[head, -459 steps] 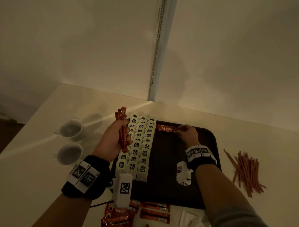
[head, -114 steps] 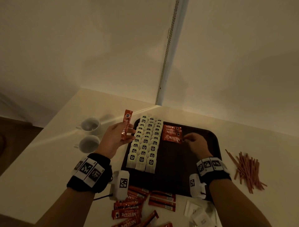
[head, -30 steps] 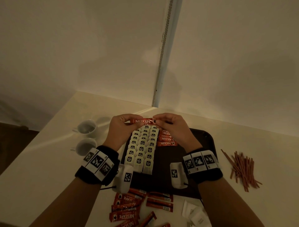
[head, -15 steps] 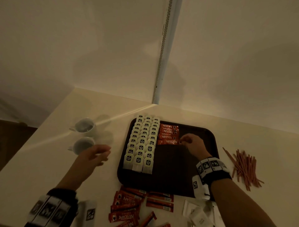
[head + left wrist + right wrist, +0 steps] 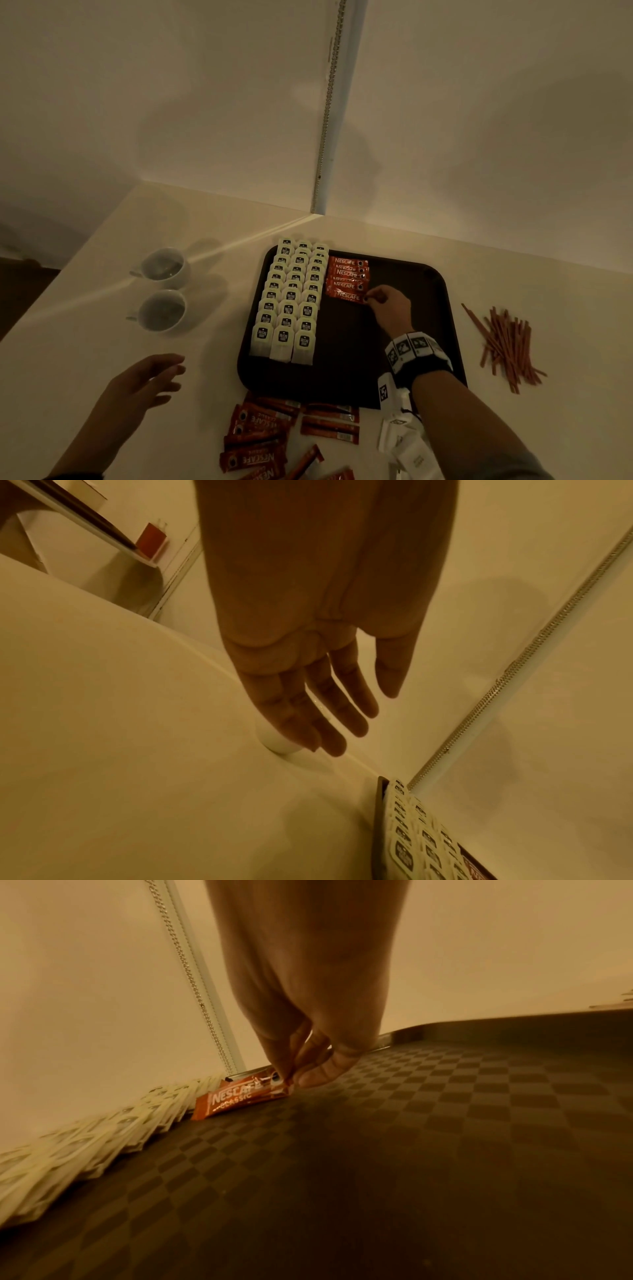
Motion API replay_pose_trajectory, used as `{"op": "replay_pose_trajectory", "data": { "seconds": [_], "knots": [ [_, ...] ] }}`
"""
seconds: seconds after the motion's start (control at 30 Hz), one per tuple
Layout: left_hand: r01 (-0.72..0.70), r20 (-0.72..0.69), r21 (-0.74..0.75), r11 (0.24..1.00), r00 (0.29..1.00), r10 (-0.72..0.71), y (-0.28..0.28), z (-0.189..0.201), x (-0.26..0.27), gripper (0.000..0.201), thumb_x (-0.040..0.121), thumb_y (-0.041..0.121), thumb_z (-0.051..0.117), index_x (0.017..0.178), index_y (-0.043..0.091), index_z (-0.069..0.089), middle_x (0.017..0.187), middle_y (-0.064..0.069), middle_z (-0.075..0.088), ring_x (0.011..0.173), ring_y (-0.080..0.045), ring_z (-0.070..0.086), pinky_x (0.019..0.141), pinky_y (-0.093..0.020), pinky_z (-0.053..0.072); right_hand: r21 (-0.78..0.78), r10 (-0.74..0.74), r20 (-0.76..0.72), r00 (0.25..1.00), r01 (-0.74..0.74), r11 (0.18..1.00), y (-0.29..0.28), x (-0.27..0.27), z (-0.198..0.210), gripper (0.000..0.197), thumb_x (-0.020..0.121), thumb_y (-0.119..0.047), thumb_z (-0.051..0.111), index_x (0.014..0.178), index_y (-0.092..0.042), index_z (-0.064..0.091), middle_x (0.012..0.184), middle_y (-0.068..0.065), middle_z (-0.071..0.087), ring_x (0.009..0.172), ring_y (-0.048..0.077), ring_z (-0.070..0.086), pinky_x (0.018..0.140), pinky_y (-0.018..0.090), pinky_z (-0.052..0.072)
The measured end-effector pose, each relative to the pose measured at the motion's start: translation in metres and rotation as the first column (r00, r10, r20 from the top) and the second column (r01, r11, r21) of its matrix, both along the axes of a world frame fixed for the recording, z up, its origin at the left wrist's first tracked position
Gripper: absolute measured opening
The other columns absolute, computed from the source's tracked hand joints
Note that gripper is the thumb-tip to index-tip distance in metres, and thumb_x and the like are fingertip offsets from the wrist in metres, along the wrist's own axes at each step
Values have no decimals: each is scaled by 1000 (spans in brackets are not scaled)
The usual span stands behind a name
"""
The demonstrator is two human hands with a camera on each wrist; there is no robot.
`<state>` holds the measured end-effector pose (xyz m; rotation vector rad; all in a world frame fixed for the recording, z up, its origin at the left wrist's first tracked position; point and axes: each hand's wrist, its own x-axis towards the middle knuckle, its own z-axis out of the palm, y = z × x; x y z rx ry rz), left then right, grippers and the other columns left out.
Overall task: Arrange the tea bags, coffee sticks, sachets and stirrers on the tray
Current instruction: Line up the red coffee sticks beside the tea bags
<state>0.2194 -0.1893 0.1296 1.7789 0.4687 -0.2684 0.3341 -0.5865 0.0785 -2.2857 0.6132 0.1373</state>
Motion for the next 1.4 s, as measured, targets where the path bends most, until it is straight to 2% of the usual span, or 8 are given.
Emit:
{"op": "replay_pose_trajectory", "data": {
  "seconds": [0.27, 0.8, 0.9, 0.97, 1.07, 1.2, 1.3, 1.4],
  "knots": [
    [10, -6, 1, 1000, 1000, -10, 1, 3, -1, 17, 94, 5, 53, 98, 11, 69, 93, -9, 72, 89, -34, 65, 78, -40, 48, 12, 64, -37, 997, -63, 998, 1, 9, 0, 18, 87, -10, 61, 104, -15, 64, 115, 2, 61, 105, 11, 54, 92, 24, 42],
    [-31, -58, 3, 999, 998, 32, 17, -7, -21, 18, 95, 6, 51, 99, 11, 68, 96, -12, 70, 88, -34, 64, 77, -40, 48, -27, -10, -93, 996, 8, 1000, 4, 12, -8, 24, 85, -18, 66, 106, -10, 57, 110, 7, 61, 90, 12, 53, 81, 25, 46],
    [-24, -81, 6, 1000, 996, 24, 17, -6, -26, 18, 96, 9, 51, 101, 11, 67, 99, -12, 70, 90, -33, 64, 77, -38, 48, -8, -18, -21, 1000, 18, 1000, 10, 7, 4, 25, 85, -21, 65, 105, -10, 55, 109, 8, 60, 90, 13, 54, 75, 25, 44],
    [-23, -91, 4, 1000, 996, 23, 16, -5, -30, 18, 97, 11, 50, 103, 11, 66, 100, -11, 69, 91, -31, 63, 77, -36, 48, -10, 96, 72, 993, -96, 995, 24, -4, 15, 23, 84, -21, 67, 102, -13, 54, 107, 5, 58, 92, 13, 54, 76, 23, 43],
    [-18, -89, 10, 1000, 996, 19, 15, -5, -41, 18, 97, 12, 49, 106, 9, 64, 100, -9, 68, 91, -29, 63, 79, -36, 48, 19, 419, 130, 899, -424, 905, 63, -39, 32, 23, 84, -24, 67, 102, -16, 54, 101, -4, 53, 89, 8, 51, 74, 16, 40],
    [-15, -93, 22, 1000, 996, 17, 20, -10, -61, 18, 96, 14, 51, 106, 11, 65, 100, -8, 68, 92, -28, 64, 85, -39, 49, 62, 820, 2, 573, -818, 571, 123, -106, 41, 55, 80, -47, 66, 124, -20, 48, 121, -4, 46, 106, 8, 46, 95, 25, 44],
    [-40, -103, 8, 999, 994, 41, 30, -16, -78, 17, 96, 15, 51, 103, 14, 66, 100, -7, 68, 93, -28, 65, 85, -41, 49, -38, 914, -181, 363, -931, 362, 153, -148, 30, 102, 69, -69, 64, 145, -17, 22, 145, 1, 25, 130, 17, 25, 113, 35, 23],
    [-71, -123, -8, 997, 990, 69, 41, -21, -92, 16, 96, 14, 51, 101, 17, 66, 101, -8, 69, 93, -31, 64, 81, -39, 50, -187, 899, -320, 299, -950, 249, 168, -172, 14, 123, 65, -72, 64, 150, -13, -3, 156, 8, 2, 142, 29, 4, 115, 41, 0]
  ]
}}
